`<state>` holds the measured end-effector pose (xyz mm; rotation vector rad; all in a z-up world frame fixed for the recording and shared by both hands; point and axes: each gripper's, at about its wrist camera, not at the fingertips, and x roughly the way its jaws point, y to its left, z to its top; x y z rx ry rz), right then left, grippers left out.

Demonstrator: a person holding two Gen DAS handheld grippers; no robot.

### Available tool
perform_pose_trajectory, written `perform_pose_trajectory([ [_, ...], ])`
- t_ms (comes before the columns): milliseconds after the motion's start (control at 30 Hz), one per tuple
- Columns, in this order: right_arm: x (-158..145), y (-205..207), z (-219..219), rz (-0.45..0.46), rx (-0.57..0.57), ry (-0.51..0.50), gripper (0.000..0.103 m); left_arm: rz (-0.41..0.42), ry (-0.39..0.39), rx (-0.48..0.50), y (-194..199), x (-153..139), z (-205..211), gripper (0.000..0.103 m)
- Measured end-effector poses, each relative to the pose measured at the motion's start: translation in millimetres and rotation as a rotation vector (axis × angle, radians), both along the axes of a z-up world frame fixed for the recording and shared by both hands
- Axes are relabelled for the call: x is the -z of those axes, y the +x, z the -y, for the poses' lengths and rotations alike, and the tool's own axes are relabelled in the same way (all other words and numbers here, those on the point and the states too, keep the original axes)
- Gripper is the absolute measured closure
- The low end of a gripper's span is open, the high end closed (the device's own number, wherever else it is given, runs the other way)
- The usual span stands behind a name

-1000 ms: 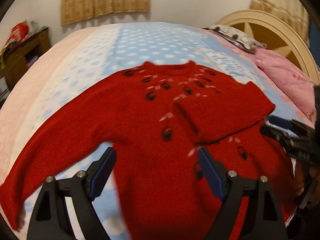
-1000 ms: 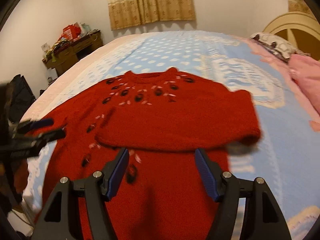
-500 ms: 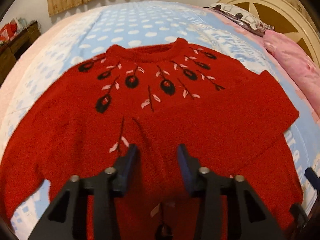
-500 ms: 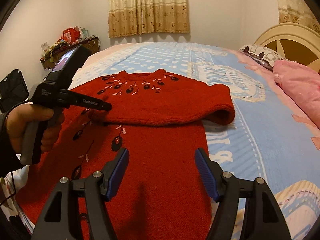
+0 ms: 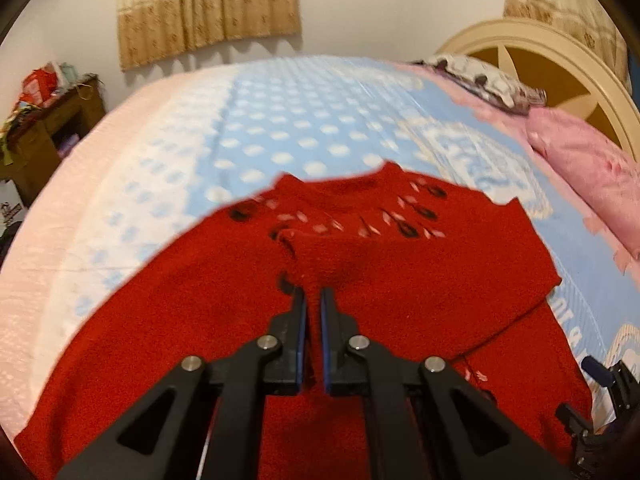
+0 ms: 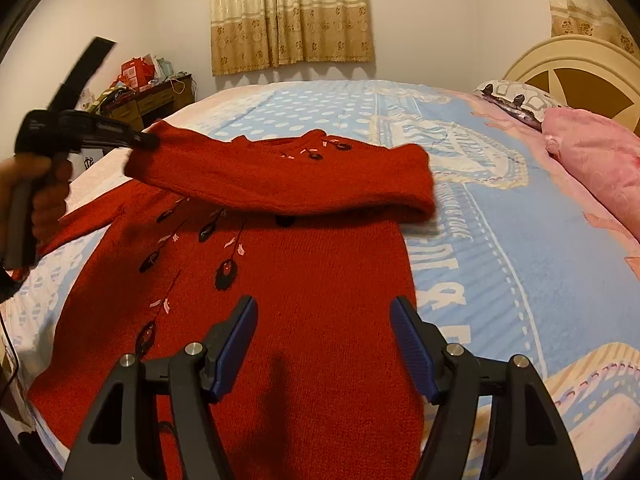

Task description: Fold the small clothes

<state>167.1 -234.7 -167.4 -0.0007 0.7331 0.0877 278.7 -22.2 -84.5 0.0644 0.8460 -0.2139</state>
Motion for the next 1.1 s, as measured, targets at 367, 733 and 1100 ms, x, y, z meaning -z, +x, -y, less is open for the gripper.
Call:
perform_pose_trajectory([
  [367,4,2,3,-0.022,0.006,0.01,0.033,-0.026,-0.017,-0.114,-3,19,-60,0.096],
  [733,14,10,9,-0.093,0.011,0.038,0.029,-0.093,0.039,-0.185,5,72,-71,0.094],
  [1100,-46,60,-1,-0.044,-0.075,-0.039,0.028,0.008,0.162,-0.207,-9,77,-71,0.064],
])
